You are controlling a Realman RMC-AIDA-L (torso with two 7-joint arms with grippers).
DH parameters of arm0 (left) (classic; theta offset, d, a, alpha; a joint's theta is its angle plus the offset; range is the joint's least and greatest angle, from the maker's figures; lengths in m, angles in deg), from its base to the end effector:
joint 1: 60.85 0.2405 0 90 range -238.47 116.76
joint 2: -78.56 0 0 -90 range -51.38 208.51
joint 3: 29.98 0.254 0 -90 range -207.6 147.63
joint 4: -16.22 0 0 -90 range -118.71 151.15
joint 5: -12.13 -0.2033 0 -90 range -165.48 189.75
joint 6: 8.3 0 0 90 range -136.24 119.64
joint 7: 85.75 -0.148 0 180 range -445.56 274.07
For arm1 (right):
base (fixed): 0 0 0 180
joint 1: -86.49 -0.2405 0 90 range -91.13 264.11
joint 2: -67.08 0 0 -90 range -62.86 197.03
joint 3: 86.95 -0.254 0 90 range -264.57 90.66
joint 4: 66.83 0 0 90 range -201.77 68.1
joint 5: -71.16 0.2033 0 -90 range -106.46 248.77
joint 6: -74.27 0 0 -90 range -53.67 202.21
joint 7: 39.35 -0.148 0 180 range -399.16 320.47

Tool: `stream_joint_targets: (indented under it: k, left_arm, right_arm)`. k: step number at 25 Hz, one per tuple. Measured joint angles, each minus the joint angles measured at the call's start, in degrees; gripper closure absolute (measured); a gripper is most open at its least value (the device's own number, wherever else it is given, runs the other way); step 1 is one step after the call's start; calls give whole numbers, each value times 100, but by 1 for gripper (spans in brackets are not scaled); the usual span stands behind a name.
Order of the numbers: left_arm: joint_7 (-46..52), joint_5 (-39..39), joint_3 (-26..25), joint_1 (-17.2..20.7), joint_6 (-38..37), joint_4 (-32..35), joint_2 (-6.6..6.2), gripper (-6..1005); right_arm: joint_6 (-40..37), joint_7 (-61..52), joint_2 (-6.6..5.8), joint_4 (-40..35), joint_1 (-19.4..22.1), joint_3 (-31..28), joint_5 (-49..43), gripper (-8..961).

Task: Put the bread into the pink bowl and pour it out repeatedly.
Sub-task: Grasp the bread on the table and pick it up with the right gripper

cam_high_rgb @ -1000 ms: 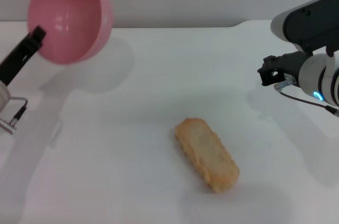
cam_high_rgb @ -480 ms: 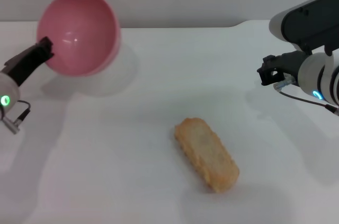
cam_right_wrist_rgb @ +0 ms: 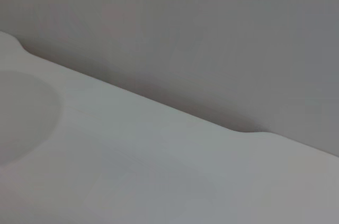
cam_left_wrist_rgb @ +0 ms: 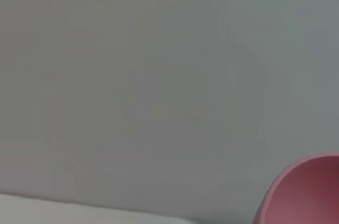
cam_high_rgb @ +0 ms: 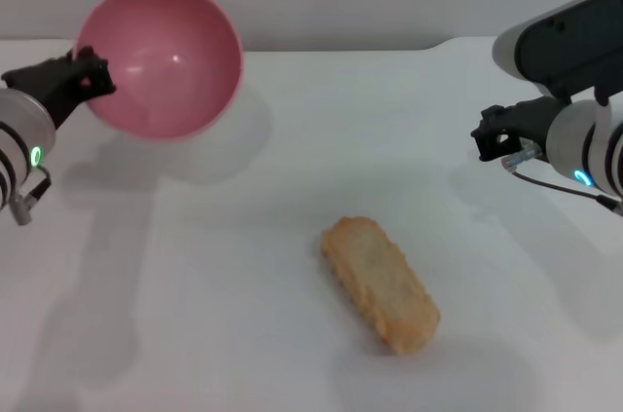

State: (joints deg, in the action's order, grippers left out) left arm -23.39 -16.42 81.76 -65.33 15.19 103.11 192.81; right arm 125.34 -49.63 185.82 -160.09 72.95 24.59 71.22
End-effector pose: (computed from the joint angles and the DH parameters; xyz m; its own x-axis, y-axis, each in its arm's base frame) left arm -0.2293 0.3412 0.0179 0.5635 0.3817 0.7326 0.7938 -0.0045 -0.6082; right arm 0.1824 0.3332 -0.0262 0.7846 -0.5762 -0.2290 -0.4977 -0.3650 -0.7868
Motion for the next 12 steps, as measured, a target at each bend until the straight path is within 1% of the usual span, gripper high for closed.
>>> stream_joint_targets:
  k: [1,2,3,4,6,7,9,12]
  left_arm:
    - [-447,346,-4,-17,243,122,4,950]
    - [-447,346,-4,-17,243,122,4,950]
    - [-1912,1439,-155,-72,730,335,95,950]
    - [-2132,1629,-196,-81,788,355,122,950]
    - [-2936,2173,-411,-99,965,372,256,950]
    - [-3503,2546,-532,-106,1125,390,341,950]
    - [-3595,2643,-536,-111,1152,406,340,950]
    - [-4008,3058,-566,-130,1273,512,329,951]
  right_arm:
    - [0,0,0,-1,0,2,0,954]
    - [0,1,0,-2,0,2,1,954]
    - [-1,1,0,-3,1,3,2,954]
    - [-3,2,0,-3,0,4,3,954]
    - [-11,3,0,-3,-4,5,3,951]
    - [-16,3,0,-4,-18,6,9,950]
    - [-17,3,0,-4,-23,7,16,947]
    - [-15,8,0,-2,-30,7,47,943]
